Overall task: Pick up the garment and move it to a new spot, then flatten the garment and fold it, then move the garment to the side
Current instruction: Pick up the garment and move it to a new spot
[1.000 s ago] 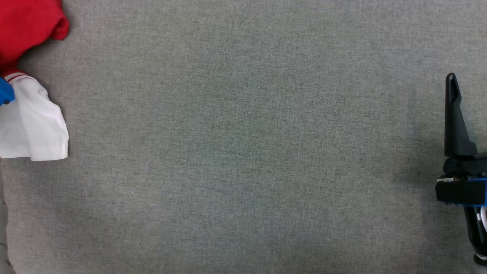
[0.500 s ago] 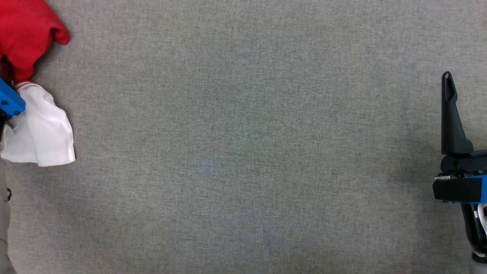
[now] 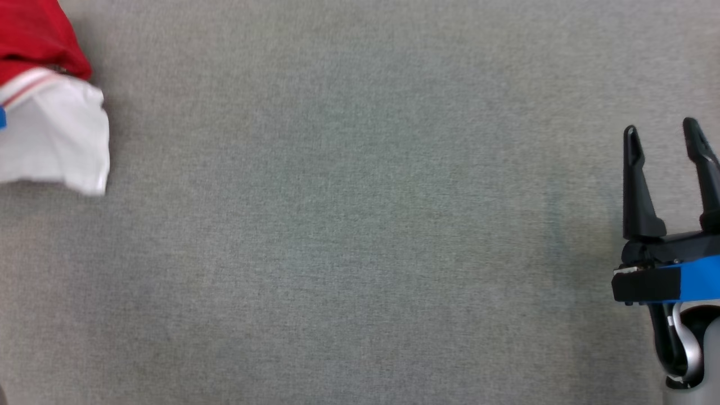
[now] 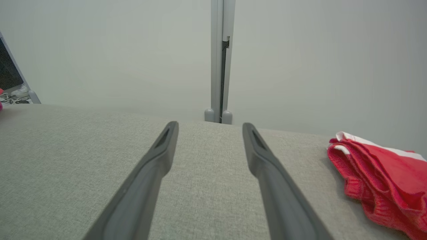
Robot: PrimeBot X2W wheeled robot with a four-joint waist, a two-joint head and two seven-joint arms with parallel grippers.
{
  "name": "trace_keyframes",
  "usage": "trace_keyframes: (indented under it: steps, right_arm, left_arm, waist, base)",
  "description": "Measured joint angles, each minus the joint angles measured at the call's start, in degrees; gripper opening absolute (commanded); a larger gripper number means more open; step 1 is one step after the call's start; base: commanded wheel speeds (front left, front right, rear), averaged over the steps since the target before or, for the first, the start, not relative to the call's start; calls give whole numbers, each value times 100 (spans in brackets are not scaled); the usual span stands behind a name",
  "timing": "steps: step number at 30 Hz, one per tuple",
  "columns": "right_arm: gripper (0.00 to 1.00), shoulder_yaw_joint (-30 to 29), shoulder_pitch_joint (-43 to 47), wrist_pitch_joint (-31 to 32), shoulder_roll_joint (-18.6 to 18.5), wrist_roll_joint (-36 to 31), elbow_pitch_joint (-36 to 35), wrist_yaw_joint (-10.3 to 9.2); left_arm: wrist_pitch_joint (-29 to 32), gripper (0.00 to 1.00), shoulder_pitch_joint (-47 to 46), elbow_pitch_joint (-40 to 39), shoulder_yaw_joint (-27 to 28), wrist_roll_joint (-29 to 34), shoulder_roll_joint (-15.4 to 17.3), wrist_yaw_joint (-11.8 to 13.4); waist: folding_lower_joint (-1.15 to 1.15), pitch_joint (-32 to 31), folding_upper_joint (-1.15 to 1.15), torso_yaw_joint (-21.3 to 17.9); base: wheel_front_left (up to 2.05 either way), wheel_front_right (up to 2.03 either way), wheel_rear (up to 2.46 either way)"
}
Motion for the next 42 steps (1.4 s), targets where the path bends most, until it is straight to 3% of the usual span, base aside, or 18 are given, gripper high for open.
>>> trace_keyframes:
  steps: [6,10,19,23,31,42]
  right_arm:
    - [100,38,102,-225,122,101,368,-1]
    - [100,69,202,-371,202,160,587,-1]
    - [100,245,346,-665,296,381,1047,-1]
    - [100,326,413,-798,308,537,1258,-1]
    - [100,470,432,-1012,312,754,1556,-1]
    - [100,492,416,-1111,314,791,1734,-1]
  left_arm:
    - [-578,0,-277,-645,-404,111,26,-1]
    - [-658,0,-418,-1192,-716,176,0,-16]
    - [-224,0,-551,-2758,-1271,290,-246,-15]
    - [86,0,-491,-3468,-1518,316,-506,19]
    - [390,0,242,-4274,-1900,216,-987,171]
    - [320,0,1907,-4312,-2596,73,-1526,280]
  waist:
    - [0,-442,0,-228]
    - [-1,-699,0,-422]
    - [-1,-1092,0,-1033]
    - [-1,-1198,0,-1327]
    - [-1,-1283,0,-1716]
    - [0,-1263,0,-1713]
  base:
    - [0,0,0]
    - [0,0,0]
    - [0,0,0]
    - [0,0,0]
    - [0,0,0]
    - [0,0,0]
